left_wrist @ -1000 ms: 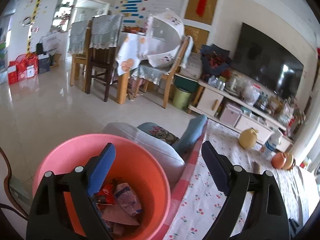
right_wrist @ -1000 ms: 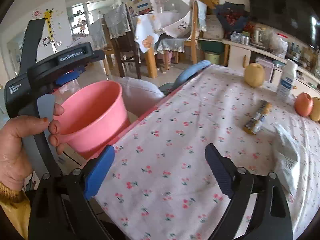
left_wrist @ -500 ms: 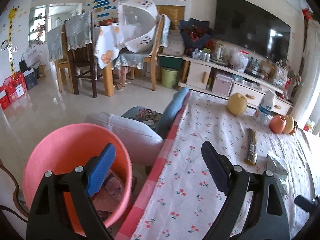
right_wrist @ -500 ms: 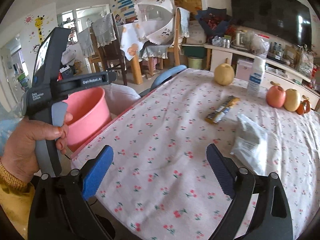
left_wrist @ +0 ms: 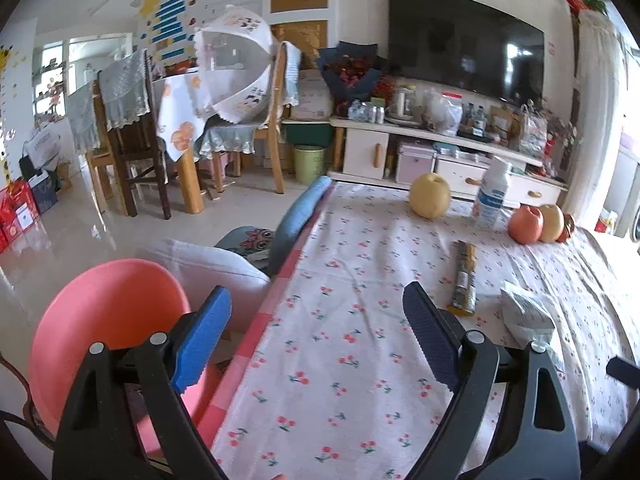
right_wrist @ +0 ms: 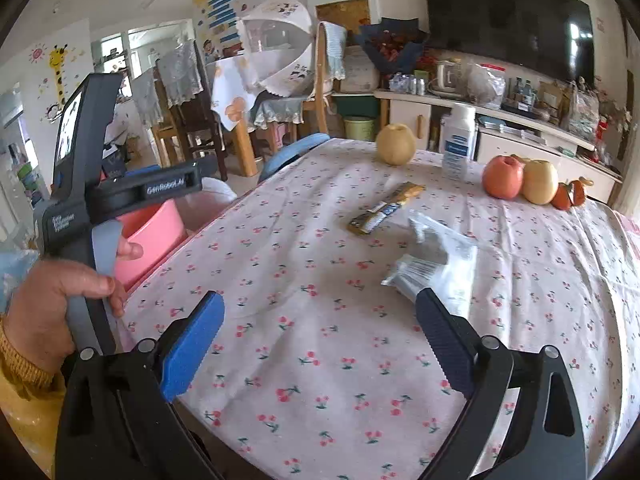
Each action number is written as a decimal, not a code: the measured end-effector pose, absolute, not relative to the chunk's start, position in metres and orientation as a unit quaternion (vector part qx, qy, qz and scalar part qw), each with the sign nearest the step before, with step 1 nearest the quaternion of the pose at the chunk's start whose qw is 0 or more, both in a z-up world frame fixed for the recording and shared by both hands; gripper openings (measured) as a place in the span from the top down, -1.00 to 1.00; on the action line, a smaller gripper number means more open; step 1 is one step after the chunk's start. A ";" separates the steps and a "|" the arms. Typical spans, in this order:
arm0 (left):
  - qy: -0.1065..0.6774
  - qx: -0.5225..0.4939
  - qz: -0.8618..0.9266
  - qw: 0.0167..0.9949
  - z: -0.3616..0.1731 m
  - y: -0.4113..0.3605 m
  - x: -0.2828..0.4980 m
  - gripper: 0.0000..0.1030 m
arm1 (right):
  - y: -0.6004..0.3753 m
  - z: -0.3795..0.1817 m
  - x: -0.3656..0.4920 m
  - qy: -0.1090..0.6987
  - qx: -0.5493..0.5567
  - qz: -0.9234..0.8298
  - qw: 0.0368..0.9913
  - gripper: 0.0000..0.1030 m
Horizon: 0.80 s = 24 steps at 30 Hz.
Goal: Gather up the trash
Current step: 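Bring both open tools back over the gold stick packet and white bag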
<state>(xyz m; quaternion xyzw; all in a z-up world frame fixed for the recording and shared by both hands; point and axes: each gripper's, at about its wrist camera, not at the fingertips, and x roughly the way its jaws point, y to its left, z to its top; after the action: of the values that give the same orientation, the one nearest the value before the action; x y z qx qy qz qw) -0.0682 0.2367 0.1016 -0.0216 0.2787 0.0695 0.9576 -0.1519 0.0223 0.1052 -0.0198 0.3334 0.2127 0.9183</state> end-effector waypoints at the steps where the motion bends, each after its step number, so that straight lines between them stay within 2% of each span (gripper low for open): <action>1: 0.279 -0.017 0.067 0.958 0.101 0.233 -0.069 -0.72 | 0.018 0.105 -0.152 0.333 -0.017 0.210 0.919 -0.85; 24: 0.298 0.035 -0.018 0.954 0.083 0.131 -0.078 -0.72 | -0.084 0.121 -0.134 0.310 0.044 0.142 0.939 -0.85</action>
<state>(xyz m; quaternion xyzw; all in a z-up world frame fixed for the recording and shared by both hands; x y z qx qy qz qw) -0.0781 0.1314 0.0833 0.0346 0.2980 -0.0183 0.9538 -0.1344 -0.0843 0.1215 0.0442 0.3103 0.1421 0.9389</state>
